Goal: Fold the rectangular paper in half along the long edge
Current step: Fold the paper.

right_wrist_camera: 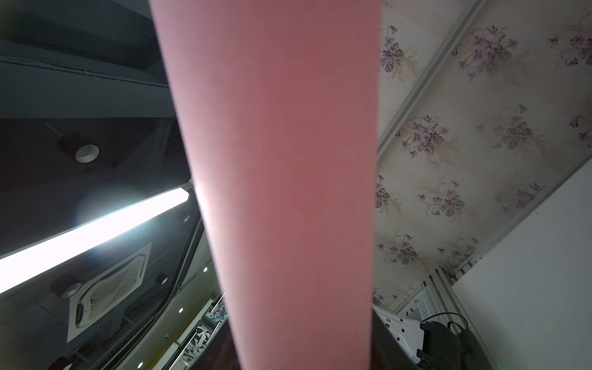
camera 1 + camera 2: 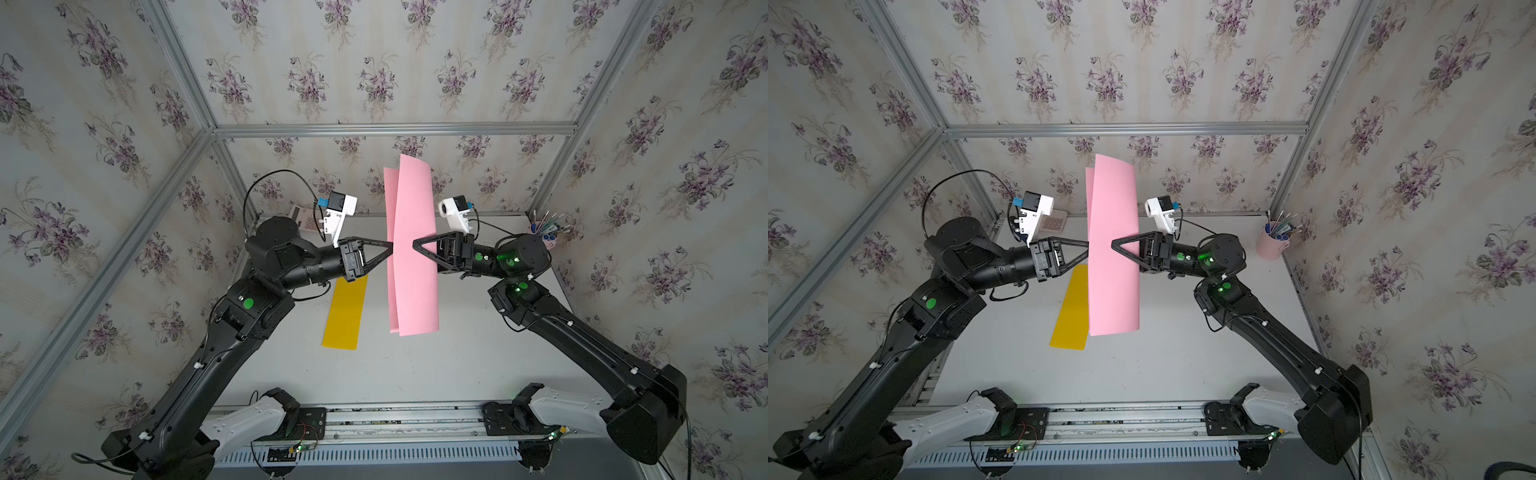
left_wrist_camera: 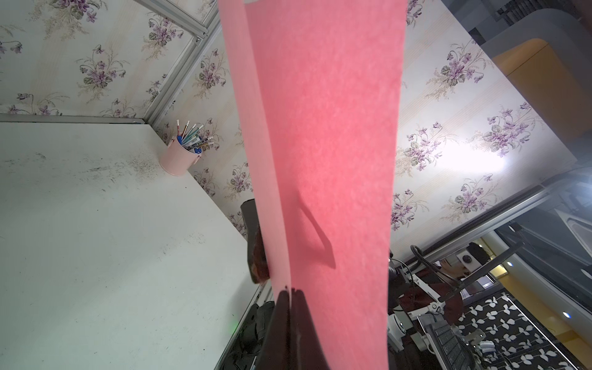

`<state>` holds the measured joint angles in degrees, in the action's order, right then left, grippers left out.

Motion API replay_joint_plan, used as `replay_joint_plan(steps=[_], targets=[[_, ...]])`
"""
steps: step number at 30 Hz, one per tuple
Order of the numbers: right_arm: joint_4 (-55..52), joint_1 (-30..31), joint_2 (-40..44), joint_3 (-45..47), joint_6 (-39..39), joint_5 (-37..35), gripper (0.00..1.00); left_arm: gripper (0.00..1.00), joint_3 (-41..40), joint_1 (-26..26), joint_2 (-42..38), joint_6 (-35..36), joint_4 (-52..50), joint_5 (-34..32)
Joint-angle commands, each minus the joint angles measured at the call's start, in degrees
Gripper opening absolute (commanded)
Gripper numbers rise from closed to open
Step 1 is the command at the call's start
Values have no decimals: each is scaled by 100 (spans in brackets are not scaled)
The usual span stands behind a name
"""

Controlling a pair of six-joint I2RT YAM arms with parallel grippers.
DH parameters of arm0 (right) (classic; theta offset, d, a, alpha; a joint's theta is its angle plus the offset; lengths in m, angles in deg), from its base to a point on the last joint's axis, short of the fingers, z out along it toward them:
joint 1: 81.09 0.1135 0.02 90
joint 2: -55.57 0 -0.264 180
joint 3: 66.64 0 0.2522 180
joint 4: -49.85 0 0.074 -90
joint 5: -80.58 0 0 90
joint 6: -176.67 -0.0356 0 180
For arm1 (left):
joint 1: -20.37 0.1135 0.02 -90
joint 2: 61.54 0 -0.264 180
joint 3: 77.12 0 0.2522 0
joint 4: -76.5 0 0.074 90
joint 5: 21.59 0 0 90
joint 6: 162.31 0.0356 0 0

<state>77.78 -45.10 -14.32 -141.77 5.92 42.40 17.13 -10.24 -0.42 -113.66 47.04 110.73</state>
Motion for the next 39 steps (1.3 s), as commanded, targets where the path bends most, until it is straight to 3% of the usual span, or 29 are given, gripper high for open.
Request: replay_joint_plan(steps=[1, 14, 39], targets=[[25, -13, 19, -18, 94, 4, 48, 0, 46, 5, -21, 109, 60, -13], [82, -13, 10, -113, 56, 57, 40, 0, 47, 7, 48, 91, 111, 17], [-302, -14, 81, -216, 307, 100, 36, 6, 106, 7, 4, 154, -4, -27]])
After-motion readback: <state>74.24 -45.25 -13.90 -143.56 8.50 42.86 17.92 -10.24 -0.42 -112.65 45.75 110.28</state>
